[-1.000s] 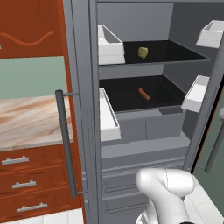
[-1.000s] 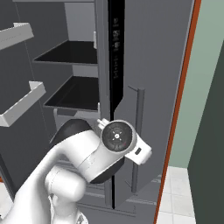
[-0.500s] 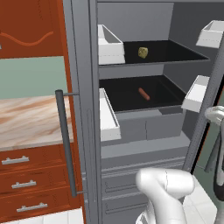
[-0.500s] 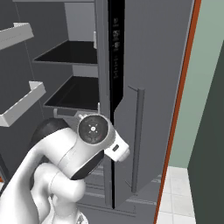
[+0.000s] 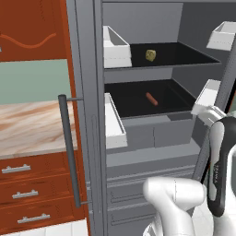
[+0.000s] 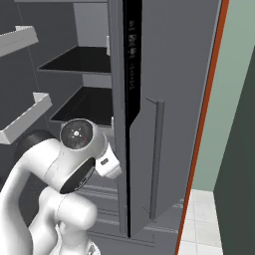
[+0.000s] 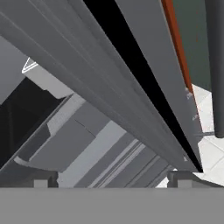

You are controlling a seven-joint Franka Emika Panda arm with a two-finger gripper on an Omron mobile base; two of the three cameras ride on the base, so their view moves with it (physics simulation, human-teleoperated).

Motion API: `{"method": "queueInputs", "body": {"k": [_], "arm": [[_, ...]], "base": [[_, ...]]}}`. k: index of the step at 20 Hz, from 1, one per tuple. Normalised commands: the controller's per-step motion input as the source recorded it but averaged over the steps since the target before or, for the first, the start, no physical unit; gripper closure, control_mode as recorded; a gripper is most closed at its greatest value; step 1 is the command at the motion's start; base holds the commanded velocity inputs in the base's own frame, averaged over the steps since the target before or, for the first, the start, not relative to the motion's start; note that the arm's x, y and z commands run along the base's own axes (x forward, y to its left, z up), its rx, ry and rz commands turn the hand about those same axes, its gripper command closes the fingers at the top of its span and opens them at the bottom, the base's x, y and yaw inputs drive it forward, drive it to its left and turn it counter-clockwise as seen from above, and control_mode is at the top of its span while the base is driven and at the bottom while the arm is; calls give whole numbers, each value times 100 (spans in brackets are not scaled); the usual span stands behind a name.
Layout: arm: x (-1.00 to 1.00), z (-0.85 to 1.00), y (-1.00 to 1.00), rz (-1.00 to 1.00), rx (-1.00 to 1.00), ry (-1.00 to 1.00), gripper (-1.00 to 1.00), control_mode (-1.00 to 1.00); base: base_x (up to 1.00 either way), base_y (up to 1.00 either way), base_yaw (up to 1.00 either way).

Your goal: Retrieve the sausage and cheese from the fridge and place them on the cutting board on the counter.

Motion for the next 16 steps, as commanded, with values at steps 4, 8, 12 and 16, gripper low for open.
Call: {"method": "queueInputs", "body": {"k": [4,8,12,16], "arm": [[36,9,43,-23,14,0,-100,-100],[39,2,27,-25,23,2,-100,-100],[37,0,12,-19,34,3,-100,-100],[53,0,2,-21,27,3,-100,-100]], "base": [[0,0,0],[0,0,0],[0,0,0],[0,0,0]]}}
